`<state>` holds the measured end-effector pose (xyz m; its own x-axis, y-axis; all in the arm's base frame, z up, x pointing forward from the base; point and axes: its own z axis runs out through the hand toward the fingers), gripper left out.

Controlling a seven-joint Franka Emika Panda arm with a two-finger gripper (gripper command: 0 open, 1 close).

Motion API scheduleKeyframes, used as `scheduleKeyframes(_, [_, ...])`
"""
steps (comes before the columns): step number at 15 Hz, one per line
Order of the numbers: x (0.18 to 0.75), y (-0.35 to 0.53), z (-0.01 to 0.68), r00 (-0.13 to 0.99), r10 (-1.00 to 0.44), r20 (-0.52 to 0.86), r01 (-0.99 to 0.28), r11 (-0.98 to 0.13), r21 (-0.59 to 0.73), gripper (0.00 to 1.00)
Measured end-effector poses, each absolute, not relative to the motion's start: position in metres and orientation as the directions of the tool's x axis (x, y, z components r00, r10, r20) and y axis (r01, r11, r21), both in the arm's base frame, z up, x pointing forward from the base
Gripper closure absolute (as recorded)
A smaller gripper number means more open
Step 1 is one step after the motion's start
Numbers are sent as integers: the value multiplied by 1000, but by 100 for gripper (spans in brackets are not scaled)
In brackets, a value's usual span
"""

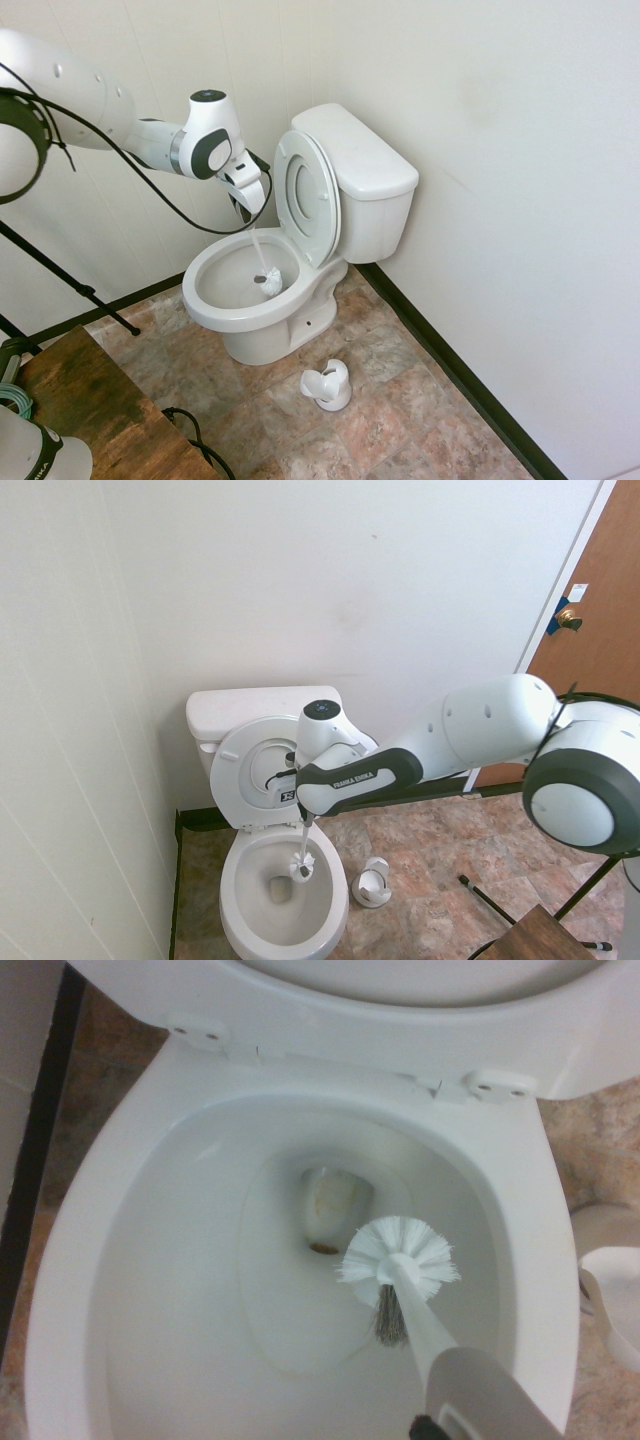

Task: Clean the toilet

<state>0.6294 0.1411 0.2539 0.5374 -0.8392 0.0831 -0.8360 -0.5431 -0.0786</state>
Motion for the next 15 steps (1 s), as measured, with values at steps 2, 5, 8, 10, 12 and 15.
scheduleKeyframes(2, [639,154,241,527,-845,95,-841,-534,-89,100])
scheduleKeyframes(5, [653,173,220,513,-851,111,-847,-523,-96,100])
scheduleKeyframes(8, [669,182,205,489,-863,131,-857,-503,-114,100])
scheduleKeyframes(10, [680,181,195,472,-870,140,-865,-488,-120,100])
scheduleKeyframes(12, [688,181,187,459,-876,149,-870,-477,-125,100])
scheduleKeyframes(15, [688,198,176,465,-872,153,-867,-483,-124,100])
